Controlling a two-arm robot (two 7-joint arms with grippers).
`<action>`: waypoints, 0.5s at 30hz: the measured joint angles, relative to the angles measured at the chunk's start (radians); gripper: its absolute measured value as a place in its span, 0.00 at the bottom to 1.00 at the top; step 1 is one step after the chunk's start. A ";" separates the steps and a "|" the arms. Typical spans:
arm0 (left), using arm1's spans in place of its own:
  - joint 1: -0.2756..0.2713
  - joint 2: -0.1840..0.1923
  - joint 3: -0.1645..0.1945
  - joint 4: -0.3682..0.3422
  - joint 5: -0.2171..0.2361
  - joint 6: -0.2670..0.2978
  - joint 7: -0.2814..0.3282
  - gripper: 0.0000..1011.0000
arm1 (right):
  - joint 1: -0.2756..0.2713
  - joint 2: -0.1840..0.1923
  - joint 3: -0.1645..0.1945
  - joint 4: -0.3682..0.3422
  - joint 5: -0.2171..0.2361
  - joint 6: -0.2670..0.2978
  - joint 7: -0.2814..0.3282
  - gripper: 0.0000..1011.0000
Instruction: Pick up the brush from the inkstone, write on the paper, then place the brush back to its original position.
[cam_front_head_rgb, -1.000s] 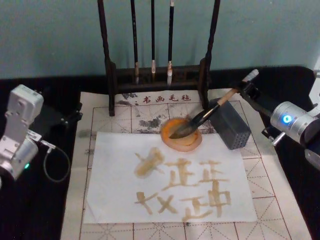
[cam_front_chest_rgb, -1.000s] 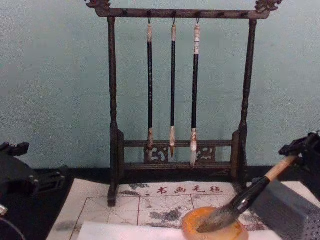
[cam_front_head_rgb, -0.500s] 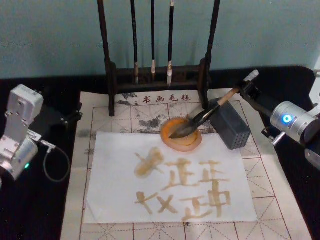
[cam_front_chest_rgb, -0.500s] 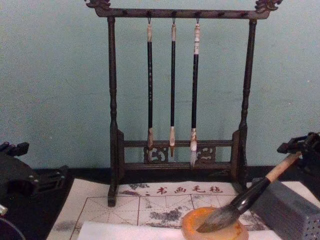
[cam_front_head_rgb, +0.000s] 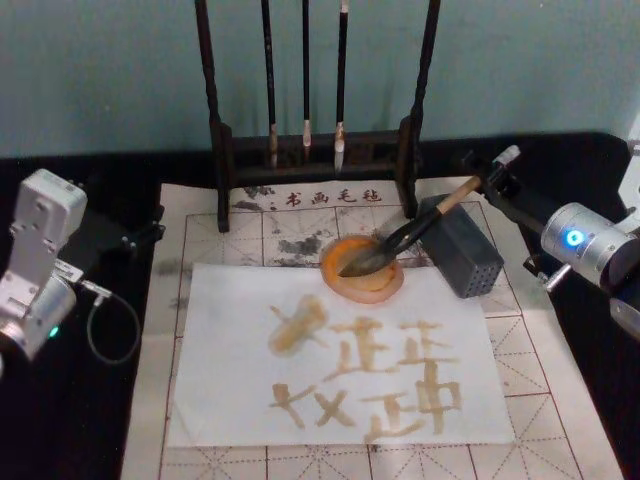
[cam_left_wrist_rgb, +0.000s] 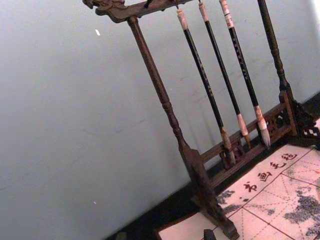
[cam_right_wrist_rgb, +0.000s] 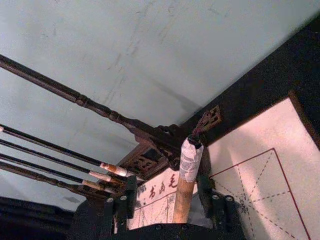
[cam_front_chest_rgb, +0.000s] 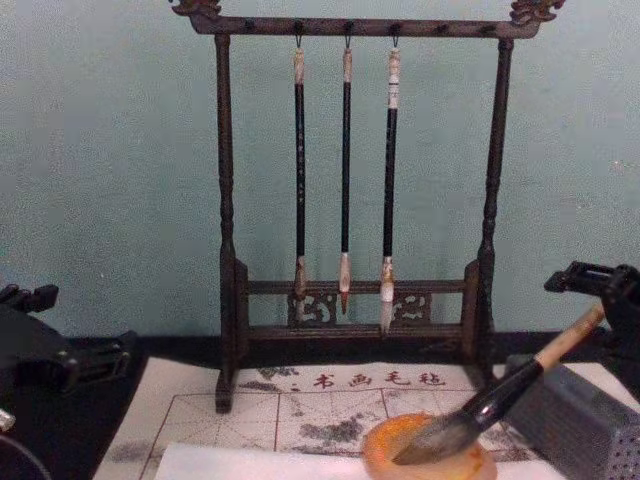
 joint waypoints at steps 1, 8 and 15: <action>0.000 0.000 0.000 0.000 0.000 0.000 0.000 0.99 | 0.000 0.000 0.000 0.000 0.000 0.000 0.000 0.78; 0.000 0.000 0.000 0.000 0.000 0.000 0.000 0.99 | 0.000 0.000 0.000 0.000 0.000 0.000 0.000 0.97; 0.000 0.000 0.000 0.000 0.000 0.000 0.000 0.99 | 0.000 0.000 0.000 0.000 -0.001 0.000 0.000 0.99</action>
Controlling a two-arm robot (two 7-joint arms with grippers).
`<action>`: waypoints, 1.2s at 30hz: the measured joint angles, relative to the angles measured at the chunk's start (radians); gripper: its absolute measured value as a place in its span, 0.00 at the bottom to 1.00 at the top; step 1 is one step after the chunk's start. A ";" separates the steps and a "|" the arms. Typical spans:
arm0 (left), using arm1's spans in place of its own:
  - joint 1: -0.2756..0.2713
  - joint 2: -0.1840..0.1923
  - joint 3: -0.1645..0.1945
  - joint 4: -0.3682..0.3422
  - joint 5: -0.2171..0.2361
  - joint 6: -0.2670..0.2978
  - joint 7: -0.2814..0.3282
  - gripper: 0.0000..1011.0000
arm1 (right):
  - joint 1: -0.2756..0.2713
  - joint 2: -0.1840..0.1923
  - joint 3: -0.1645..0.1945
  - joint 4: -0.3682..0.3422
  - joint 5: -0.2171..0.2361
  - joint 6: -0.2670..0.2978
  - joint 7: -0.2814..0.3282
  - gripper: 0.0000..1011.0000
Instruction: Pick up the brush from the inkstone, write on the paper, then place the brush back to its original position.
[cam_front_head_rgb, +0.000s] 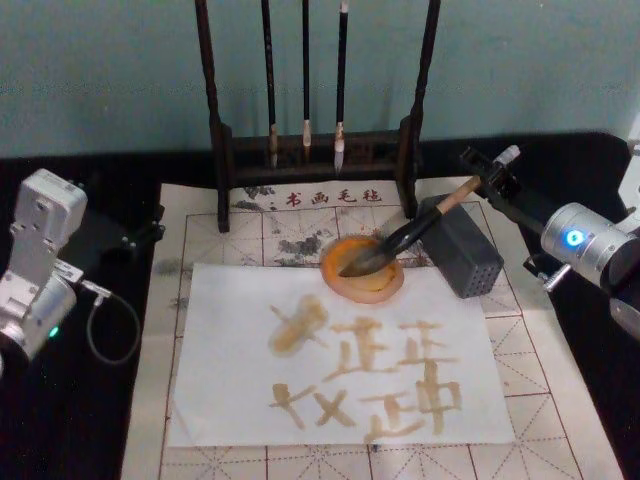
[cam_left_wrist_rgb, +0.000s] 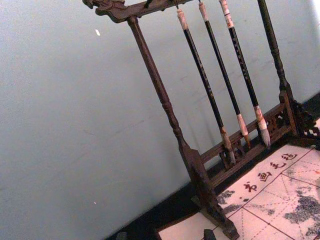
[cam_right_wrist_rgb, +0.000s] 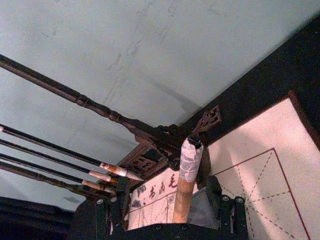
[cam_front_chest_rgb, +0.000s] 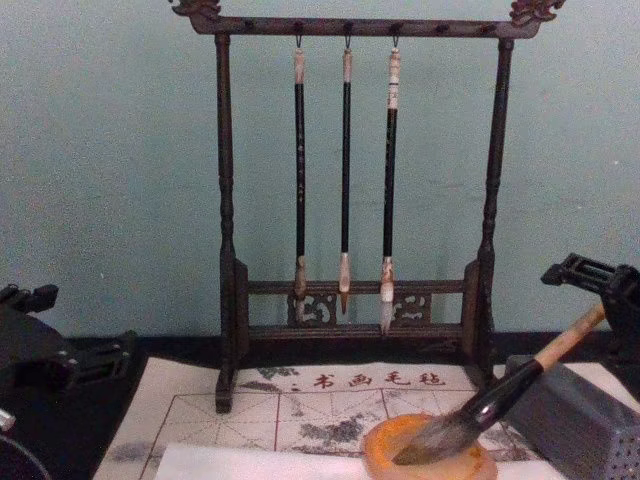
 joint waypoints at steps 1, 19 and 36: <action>0.000 0.000 0.000 0.000 0.000 0.000 0.000 0.99 | 0.000 0.000 0.000 0.000 0.000 0.000 0.000 0.99; 0.000 0.000 0.000 0.000 0.000 0.000 0.000 0.99 | -0.111 0.132 -0.007 -0.149 0.052 -0.006 0.032 0.99; 0.000 0.000 0.000 0.000 0.000 0.000 0.000 0.99 | -0.198 0.257 -0.103 -0.305 -0.378 -0.222 0.096 0.99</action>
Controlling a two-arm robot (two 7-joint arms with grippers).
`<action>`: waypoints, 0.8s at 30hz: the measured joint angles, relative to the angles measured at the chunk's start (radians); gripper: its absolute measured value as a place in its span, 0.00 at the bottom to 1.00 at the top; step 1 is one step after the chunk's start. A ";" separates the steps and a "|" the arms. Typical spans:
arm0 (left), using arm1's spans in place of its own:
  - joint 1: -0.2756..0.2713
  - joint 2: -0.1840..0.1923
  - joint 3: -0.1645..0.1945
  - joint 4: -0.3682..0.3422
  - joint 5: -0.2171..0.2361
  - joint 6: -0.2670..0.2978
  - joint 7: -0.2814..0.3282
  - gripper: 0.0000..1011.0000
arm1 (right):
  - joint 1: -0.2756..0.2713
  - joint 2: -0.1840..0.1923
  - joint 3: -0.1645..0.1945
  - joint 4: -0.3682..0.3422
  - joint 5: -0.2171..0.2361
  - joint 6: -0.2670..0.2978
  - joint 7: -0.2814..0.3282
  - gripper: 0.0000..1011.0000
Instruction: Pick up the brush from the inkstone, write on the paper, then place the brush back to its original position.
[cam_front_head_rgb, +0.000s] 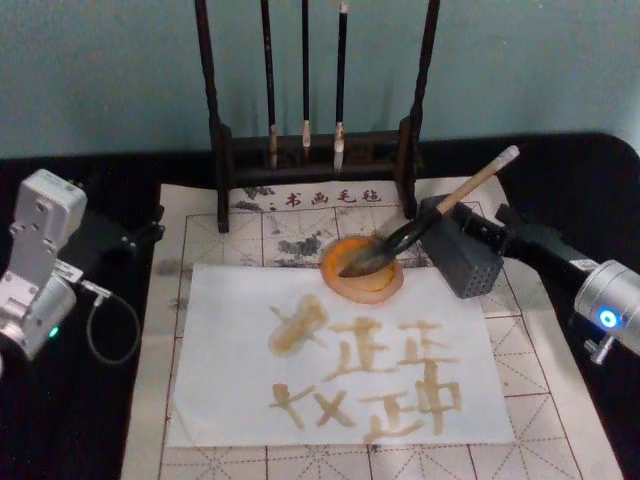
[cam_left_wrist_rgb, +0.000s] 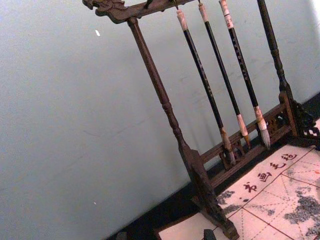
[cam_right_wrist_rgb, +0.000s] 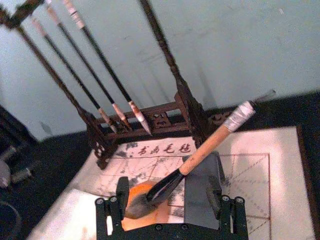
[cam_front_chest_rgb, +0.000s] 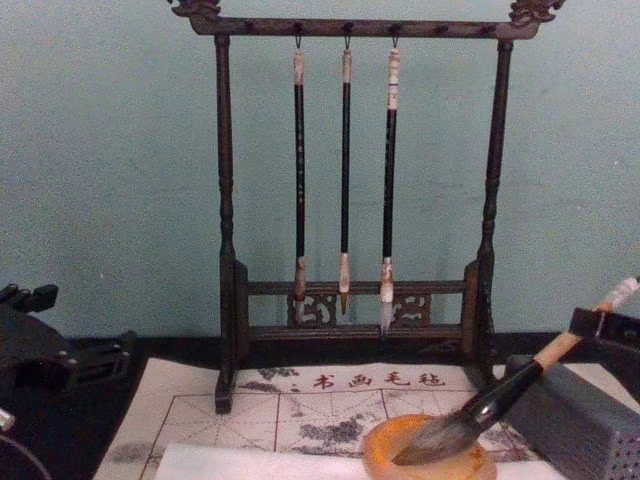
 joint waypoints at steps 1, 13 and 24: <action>0.000 0.000 0.000 0.000 0.000 0.000 0.000 0.99 | 0.000 0.000 -0.005 -0.001 -0.026 -0.013 -0.004 0.99; 0.000 0.000 0.000 0.000 0.000 0.000 0.000 0.99 | 0.002 -0.024 -0.064 0.031 -0.364 -0.159 -0.098 0.99; 0.000 0.000 0.000 0.000 0.000 0.000 0.000 0.99 | 0.006 -0.030 -0.083 0.049 -0.479 -0.192 -0.118 0.99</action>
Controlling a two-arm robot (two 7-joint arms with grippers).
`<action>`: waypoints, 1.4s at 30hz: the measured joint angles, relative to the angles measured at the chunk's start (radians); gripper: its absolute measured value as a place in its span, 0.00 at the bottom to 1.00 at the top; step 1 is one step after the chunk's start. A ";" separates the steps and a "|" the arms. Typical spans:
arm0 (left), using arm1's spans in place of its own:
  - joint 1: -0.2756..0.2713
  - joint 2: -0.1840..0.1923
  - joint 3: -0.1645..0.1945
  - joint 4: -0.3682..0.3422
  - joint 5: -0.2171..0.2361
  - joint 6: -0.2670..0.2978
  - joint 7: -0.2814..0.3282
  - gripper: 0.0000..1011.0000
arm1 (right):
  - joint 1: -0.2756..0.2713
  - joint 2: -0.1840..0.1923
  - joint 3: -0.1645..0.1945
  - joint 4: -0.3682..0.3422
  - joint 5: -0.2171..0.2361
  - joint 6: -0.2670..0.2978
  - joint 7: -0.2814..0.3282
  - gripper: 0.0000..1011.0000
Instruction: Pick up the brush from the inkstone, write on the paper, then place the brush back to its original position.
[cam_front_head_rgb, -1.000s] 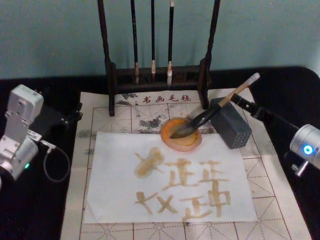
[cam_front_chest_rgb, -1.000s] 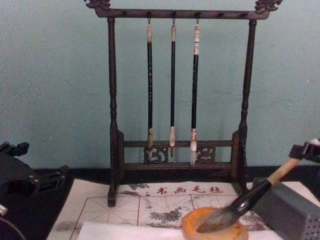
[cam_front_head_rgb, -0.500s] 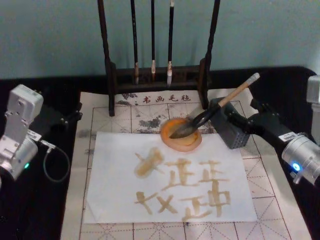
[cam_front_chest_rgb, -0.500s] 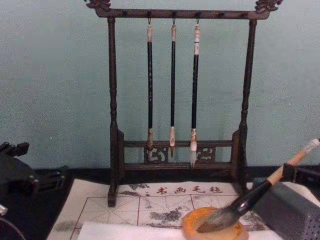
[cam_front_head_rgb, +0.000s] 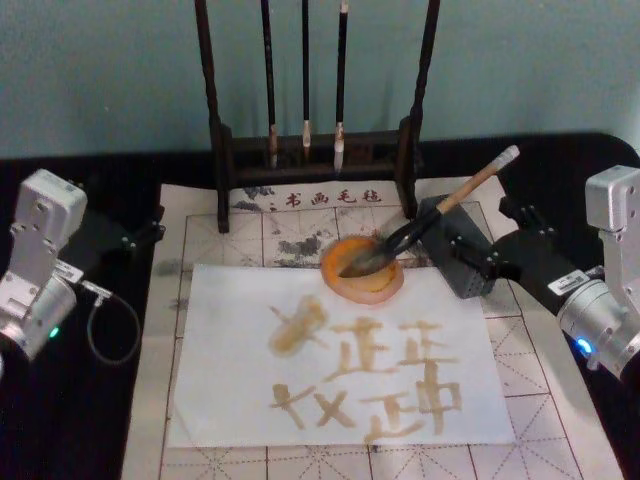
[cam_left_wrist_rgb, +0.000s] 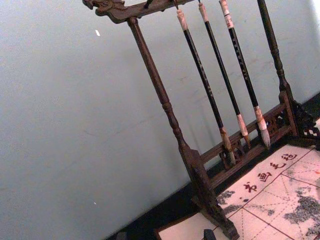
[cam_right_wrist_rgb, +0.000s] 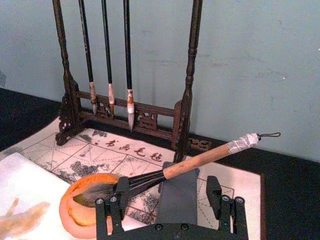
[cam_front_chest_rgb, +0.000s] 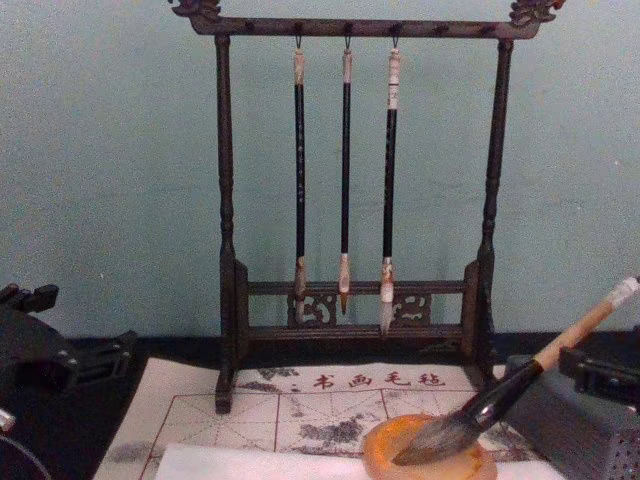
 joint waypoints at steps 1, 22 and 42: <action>0.000 0.000 0.000 0.000 0.000 0.000 0.000 0.99 | 0.000 0.000 0.000 0.000 0.001 0.000 0.000 0.99; 0.000 0.000 0.000 0.000 0.000 0.000 0.000 0.99 | 0.000 0.001 0.002 -0.002 0.011 0.002 0.001 0.99; 0.000 0.000 0.000 0.000 0.000 0.000 0.000 0.99 | 0.000 0.001 0.003 -0.002 0.014 0.003 0.001 0.99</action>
